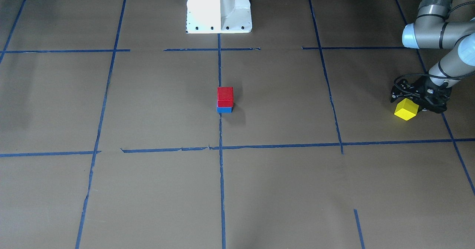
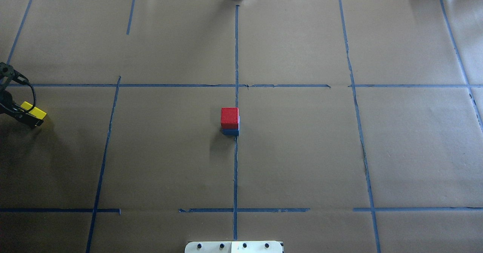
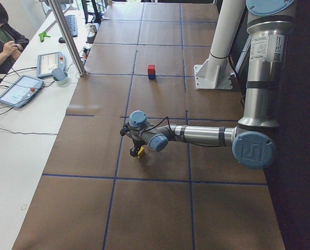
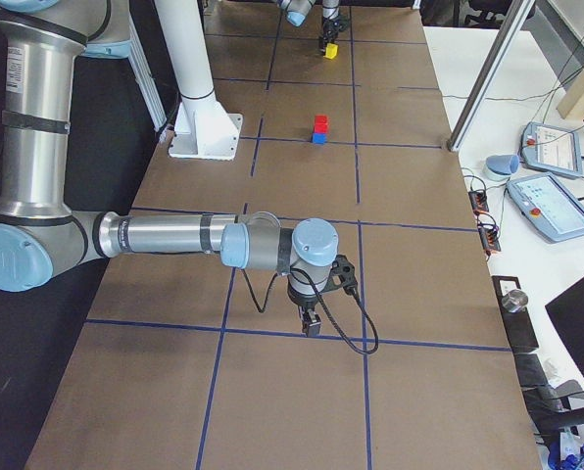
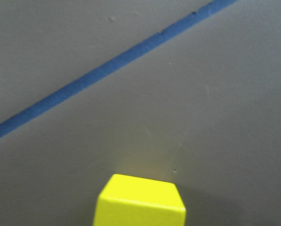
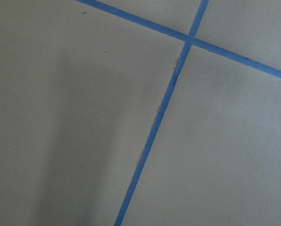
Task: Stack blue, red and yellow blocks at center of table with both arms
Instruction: 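Move the left gripper back to the yellow block and grasp it, then carry the yellow block with the left gripper above the red block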
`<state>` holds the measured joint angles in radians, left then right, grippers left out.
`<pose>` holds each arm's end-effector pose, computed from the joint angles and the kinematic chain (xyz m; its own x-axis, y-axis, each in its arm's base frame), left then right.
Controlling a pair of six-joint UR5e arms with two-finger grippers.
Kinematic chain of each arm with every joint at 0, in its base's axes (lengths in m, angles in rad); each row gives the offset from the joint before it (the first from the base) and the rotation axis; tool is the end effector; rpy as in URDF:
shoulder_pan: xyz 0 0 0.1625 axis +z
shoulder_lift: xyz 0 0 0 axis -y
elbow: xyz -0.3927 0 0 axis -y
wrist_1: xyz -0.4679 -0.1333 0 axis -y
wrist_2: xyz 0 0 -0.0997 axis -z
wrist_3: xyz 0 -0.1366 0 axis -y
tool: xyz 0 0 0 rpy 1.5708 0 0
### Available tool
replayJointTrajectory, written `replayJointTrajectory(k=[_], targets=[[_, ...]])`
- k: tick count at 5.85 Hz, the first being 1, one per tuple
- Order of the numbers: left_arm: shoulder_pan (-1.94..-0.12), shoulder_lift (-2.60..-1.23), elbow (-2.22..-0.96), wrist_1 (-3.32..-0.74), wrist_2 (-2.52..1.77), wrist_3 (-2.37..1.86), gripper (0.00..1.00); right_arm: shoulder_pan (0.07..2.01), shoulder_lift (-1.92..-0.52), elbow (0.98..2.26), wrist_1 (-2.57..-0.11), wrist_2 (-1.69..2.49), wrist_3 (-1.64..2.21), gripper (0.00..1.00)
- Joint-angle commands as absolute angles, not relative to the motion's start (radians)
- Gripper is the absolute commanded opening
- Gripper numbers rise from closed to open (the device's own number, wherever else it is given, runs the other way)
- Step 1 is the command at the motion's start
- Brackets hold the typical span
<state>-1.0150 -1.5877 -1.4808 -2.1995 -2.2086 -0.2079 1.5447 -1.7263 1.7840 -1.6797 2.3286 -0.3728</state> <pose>0.2808 -0.5506 0.6300 0.5982 0.5269 -0.6038 -0.3319 0.8487 0.4117 0.0263 -0.5016 0.6277 0.6676 -0.3485 0.6579 0.2891 0.9357 0.2024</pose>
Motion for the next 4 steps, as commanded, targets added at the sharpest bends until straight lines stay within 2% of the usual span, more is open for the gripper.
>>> replayJointTrajectory(k=[1,3,4], targets=[[-1.002,-1.618,-1.489,-2.186,-2.212,-0.216,0.08,1.545,-1.729,1.784,-1.680,2.329,-0.373,1.00],[-0.987,-1.705,-1.586,-2.083,-2.214,-0.477,0.08,1.545,-1.729,1.786,-1.680,2.329,-0.373,1.00],[-0.909,-1.797,-1.709,-1.869,-2.204,-0.618,0.08,1.545,-1.729,1.784,-1.680,2.329,-0.373,1.00]])
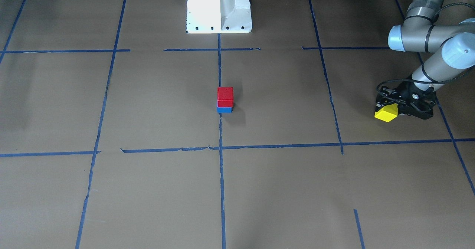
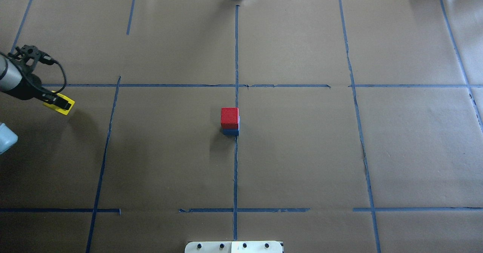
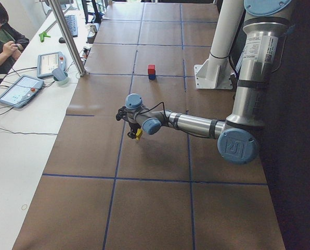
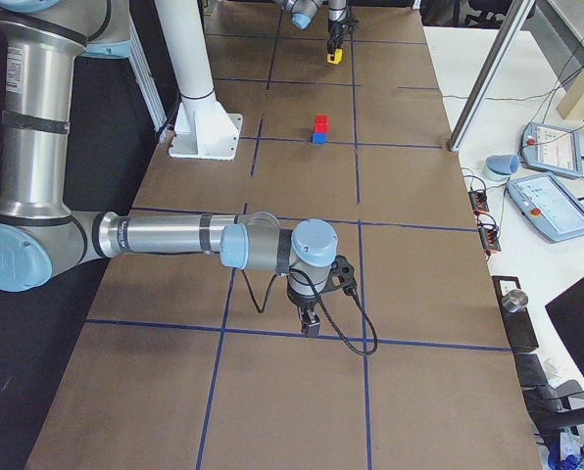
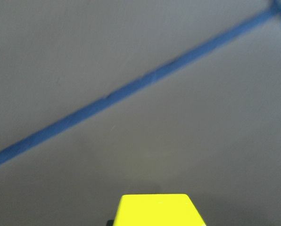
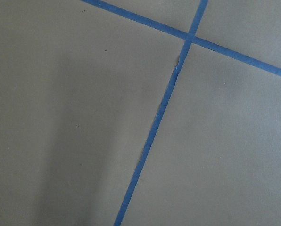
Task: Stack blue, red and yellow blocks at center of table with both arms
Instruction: 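Carry the yellow block with the left gripper above the red block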
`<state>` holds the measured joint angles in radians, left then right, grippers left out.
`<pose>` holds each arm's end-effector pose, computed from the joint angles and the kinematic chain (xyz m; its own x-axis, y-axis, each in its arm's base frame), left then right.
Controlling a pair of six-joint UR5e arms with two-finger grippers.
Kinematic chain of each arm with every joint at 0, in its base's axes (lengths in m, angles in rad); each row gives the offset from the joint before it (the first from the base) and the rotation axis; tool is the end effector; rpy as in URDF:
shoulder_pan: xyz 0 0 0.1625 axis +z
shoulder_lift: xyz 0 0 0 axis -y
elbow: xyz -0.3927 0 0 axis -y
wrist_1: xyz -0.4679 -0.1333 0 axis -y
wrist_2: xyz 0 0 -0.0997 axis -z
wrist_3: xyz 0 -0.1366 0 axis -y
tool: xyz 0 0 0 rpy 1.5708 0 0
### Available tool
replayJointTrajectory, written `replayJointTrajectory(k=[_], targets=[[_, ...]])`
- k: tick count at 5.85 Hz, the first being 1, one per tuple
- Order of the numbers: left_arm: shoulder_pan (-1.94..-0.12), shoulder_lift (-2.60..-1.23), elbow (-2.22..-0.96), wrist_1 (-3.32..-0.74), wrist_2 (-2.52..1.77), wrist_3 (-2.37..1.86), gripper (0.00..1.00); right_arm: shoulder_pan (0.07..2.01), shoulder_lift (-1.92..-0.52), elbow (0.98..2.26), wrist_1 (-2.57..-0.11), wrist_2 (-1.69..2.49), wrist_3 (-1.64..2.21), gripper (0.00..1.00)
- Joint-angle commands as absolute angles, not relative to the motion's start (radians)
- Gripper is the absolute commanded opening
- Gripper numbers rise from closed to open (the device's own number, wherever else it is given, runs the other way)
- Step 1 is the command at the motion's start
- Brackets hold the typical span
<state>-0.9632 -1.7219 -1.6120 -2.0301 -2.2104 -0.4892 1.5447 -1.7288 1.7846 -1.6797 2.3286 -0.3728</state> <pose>0.3366 -0.5748 0.4880 0.6124 0.3599 -0.7039 -0.1882 0.9311 0.3123 0.0264 -0.5005 0.6286 0.6676 -0.3473 0.6585 0.2891 0.9361 0.2006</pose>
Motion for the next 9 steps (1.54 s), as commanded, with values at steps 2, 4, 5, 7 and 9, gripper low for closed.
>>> replayJointTrajectory(k=[2,4,5,7,9], targets=[[-0.791,-2.088,-1.813,-1.458,-2.195,-0.896,0.08,1.545,-1.729,1.784,-1.680,2.327,-0.373,1.00],[-0.601,-2.277,-1.774,-1.419,-2.035,-1.157,0.08,1.545,-1.727,1.784,-1.680,2.327,-0.373,1.00],[-0.592,-2.378,-1.691,-1.419,-2.014,-1.202,0.08,1.545,-1.727,1.786,-1.680,2.327,-0.373,1.00],[-0.534,-2.477,-1.574,-1.430,-1.933,-1.229,0.08,1.545,-1.727,1.787,-1.680,2.327,-0.373,1.00],[-0.534,-2.480,-1.549,-1.436,-1.931,-1.221,0.08,1.545,-1.726,1.787,-1.680,2.327,-0.373,1.00]])
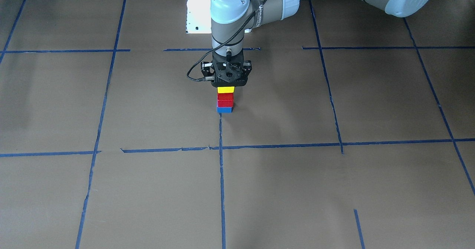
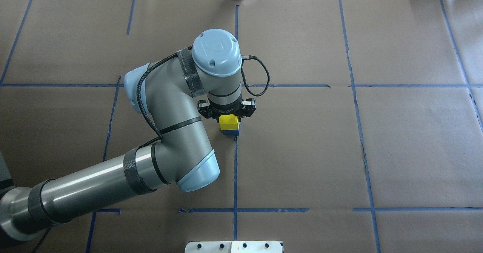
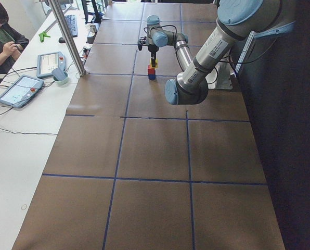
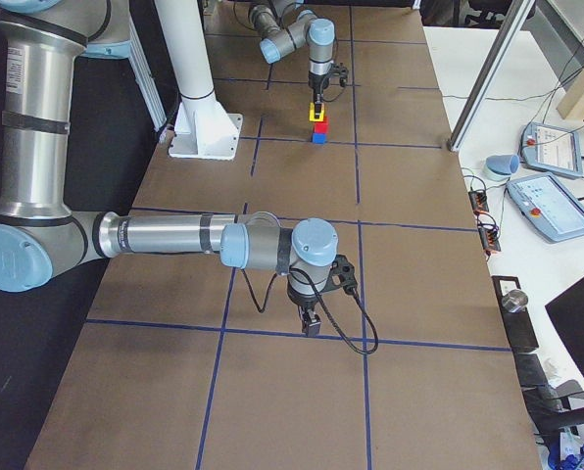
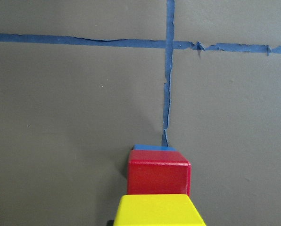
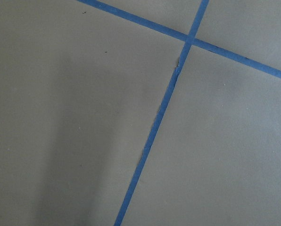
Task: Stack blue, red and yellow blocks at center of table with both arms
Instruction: 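Carry the yellow block with the left gripper above the red block, then lower the yellow block onto the red block and open the left gripper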
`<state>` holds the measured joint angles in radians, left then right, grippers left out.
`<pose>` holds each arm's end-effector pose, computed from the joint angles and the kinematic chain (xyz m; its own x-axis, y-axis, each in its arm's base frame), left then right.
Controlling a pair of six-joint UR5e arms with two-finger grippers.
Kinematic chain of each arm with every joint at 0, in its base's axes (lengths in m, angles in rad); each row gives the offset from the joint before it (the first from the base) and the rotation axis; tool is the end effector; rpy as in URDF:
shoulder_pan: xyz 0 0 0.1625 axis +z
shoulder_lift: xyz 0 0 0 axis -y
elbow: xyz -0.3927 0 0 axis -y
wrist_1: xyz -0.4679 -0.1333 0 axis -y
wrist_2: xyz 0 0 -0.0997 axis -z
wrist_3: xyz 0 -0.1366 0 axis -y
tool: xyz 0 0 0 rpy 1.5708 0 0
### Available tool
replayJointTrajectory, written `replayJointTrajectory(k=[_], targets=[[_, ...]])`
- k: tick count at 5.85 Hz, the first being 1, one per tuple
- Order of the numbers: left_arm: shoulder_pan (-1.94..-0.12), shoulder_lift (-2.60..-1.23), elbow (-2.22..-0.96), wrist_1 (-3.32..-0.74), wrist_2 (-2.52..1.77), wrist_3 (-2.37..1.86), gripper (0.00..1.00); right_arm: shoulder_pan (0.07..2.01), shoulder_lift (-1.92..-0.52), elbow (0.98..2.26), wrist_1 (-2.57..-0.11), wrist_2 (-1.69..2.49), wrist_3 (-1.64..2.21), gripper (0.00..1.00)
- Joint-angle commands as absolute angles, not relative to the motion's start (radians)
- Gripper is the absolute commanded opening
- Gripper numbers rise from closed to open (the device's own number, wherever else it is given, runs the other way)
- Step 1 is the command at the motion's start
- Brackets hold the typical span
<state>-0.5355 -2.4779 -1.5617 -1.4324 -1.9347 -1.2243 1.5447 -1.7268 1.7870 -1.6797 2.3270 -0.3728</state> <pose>0.6114 -0.4612 0.0624 0.6769 -0.0326 -0.7354 0.0385 0.9992 -0.0089 0.0265 -0.5016 0.6264 0.6686 -0.3502 0.6560 0.2895 0.9351 0.2043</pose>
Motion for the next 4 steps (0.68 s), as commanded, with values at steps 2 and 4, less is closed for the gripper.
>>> replayJointTrajectory(k=[2,4], targets=[[-0.538,-2.488,-1.542,-1.437,-1.928,-1.216,0.08,1.545,-1.727,1.787,-1.680,2.327,-0.373,1.00],[-0.551,-2.488,-1.540,-1.437,-1.928,-1.215,0.08,1.545,-1.727,1.787,-1.680,2.329,-0.373,1.00]])
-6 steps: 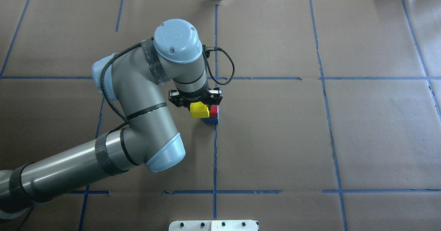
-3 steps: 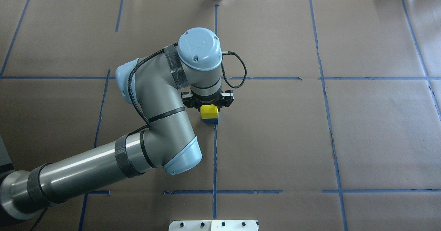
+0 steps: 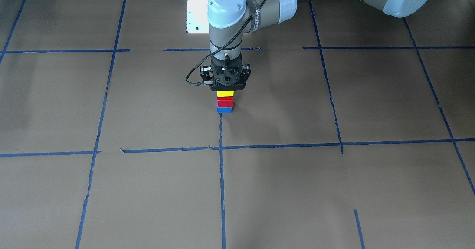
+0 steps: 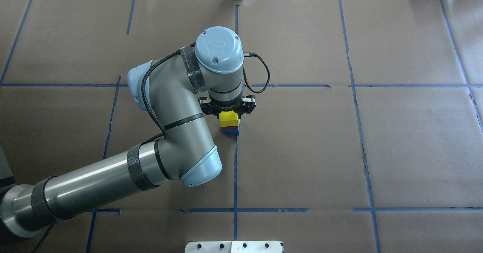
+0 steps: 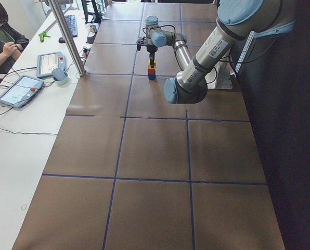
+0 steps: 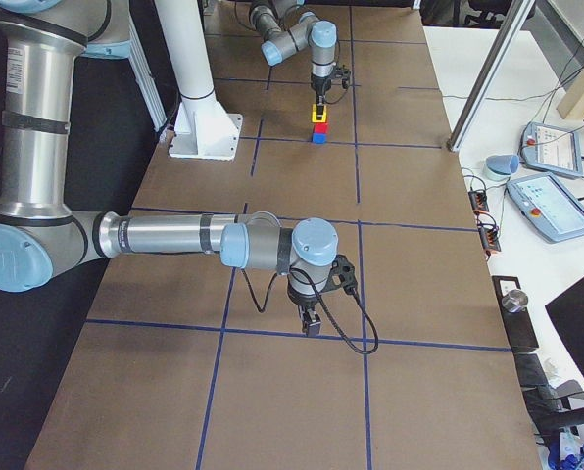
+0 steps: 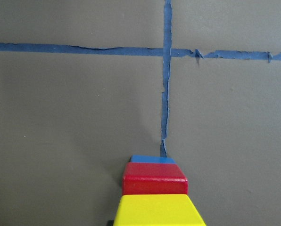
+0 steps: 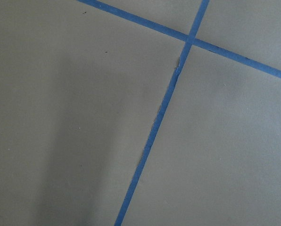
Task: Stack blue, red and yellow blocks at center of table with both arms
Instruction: 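Lower the yellow block onto the red block and open the left gripper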
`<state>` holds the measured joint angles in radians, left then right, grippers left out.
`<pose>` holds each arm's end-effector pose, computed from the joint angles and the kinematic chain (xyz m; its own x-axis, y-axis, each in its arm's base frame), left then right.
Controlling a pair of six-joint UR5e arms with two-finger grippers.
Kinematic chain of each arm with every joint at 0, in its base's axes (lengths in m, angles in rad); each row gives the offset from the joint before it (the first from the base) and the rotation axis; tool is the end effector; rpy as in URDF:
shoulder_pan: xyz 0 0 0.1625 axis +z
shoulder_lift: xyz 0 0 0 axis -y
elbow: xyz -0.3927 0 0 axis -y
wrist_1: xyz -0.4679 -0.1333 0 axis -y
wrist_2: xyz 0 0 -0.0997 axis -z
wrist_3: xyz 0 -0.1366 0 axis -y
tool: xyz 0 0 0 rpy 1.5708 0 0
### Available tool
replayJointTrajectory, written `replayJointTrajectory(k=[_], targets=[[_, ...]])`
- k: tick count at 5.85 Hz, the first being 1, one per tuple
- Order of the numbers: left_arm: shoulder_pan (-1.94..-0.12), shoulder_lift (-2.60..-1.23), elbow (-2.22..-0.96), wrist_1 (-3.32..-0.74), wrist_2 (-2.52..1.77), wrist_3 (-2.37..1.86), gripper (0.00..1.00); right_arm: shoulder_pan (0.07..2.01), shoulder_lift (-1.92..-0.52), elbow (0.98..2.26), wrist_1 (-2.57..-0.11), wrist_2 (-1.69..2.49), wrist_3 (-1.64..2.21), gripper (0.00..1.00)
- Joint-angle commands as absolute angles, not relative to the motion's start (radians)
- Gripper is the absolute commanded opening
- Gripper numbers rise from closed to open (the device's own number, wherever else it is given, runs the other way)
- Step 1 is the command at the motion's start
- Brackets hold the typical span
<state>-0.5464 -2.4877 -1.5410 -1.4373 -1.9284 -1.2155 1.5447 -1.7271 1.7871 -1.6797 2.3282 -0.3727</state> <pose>0.6113 -0.4718 0.0637 0.6823 -0.0335 -0.7303 0.0477 0.9989 -0.0013 0.0264 -0.5015 0.6264 0.6678 -0.3500 0.6569 0.2891 0.9352 0.2043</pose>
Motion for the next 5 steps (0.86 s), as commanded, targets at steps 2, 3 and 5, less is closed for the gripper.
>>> replayJointTrajectory(k=[2,3,5], targets=[[-0.557,-2.488,-1.533,-1.463,-1.928,-1.216,0.08,1.545,-1.727,1.786,-1.680,2.329,-0.373,1.00],[-0.557,-2.488,-1.514,-1.486,-1.928,-1.218,0.09,1.545,-1.726,1.786,-1.680,2.327,-0.373,1.00],[-0.555,-2.488,-1.509,-1.496,-1.928,-1.212,0.28,1.545,-1.726,1.786,-1.680,2.327,-0.373,1.00]])
